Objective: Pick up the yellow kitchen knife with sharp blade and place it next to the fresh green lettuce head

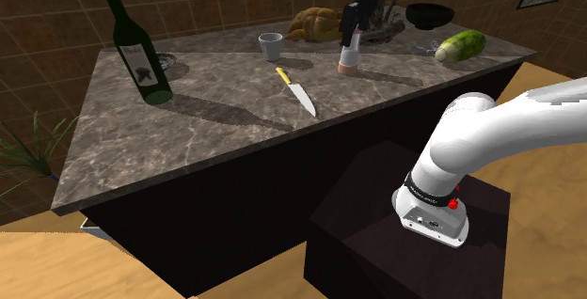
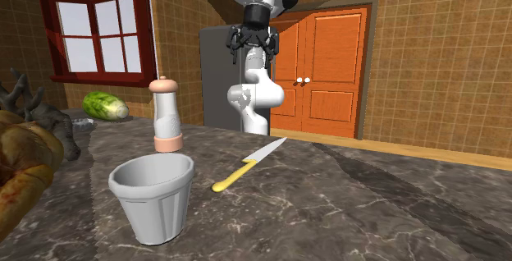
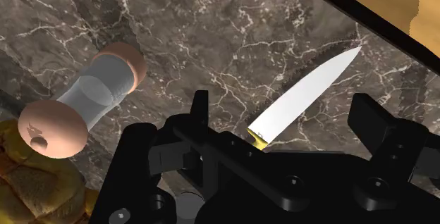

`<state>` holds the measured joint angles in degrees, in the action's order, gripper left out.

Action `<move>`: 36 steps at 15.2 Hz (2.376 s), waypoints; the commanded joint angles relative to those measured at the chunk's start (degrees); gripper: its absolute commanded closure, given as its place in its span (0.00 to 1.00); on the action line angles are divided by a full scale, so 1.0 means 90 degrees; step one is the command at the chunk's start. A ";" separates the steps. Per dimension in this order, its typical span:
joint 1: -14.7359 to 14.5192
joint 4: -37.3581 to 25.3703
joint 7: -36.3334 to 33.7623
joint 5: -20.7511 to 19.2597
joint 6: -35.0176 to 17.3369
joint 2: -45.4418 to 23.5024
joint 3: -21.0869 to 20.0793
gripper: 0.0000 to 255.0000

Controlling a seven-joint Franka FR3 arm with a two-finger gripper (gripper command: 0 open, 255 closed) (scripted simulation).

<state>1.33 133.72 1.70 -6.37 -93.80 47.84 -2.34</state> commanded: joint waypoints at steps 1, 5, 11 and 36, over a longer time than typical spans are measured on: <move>0.0000 0.0000 0.0000 0.0000 0.0000 0.0000 0.0000 0.00; 0.0140 -0.0406 -0.0491 0.0140 -0.0334 -0.1145 -0.0124 0.00; 0.0316 -0.1241 -0.1171 0.0297 -0.0644 -0.2882 -0.0241 0.00; 0.0506 -0.2869 -0.2236 0.0574 -0.1242 -0.6166 -0.0188 0.00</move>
<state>5.88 107.88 -18.43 -1.20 -104.96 -7.65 -4.03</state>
